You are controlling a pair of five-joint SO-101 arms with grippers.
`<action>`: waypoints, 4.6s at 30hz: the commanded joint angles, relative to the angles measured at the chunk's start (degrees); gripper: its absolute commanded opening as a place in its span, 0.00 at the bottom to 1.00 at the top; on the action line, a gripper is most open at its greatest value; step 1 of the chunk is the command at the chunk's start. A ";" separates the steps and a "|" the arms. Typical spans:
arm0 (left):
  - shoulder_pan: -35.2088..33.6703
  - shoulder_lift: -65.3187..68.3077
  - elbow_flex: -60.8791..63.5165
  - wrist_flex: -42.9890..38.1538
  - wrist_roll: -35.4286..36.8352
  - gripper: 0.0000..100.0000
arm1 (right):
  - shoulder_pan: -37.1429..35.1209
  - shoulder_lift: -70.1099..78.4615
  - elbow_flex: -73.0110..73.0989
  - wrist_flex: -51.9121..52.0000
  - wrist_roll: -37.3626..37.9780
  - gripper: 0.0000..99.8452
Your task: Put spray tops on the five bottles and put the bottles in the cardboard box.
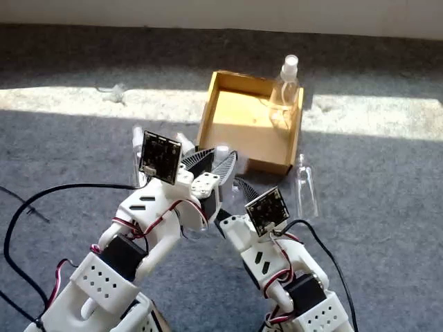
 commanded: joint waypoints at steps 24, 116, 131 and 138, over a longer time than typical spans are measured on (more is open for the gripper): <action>-7.69 -11.21 -4.79 3.87 -5.98 0.21 | 1.54 -0.75 -0.48 -1.54 0.00 0.00; -10.33 -1.71 0.48 15.91 -21.54 0.36 | 3.82 39.69 -43.65 22.55 -10.37 0.00; -10.33 -1.71 0.66 15.91 -21.63 0.36 | 3.91 34.77 -44.18 28.09 -4.13 0.00; -8.22 -2.33 1.45 16.26 -21.54 0.36 | 8.57 36.00 -43.91 18.77 -3.34 0.00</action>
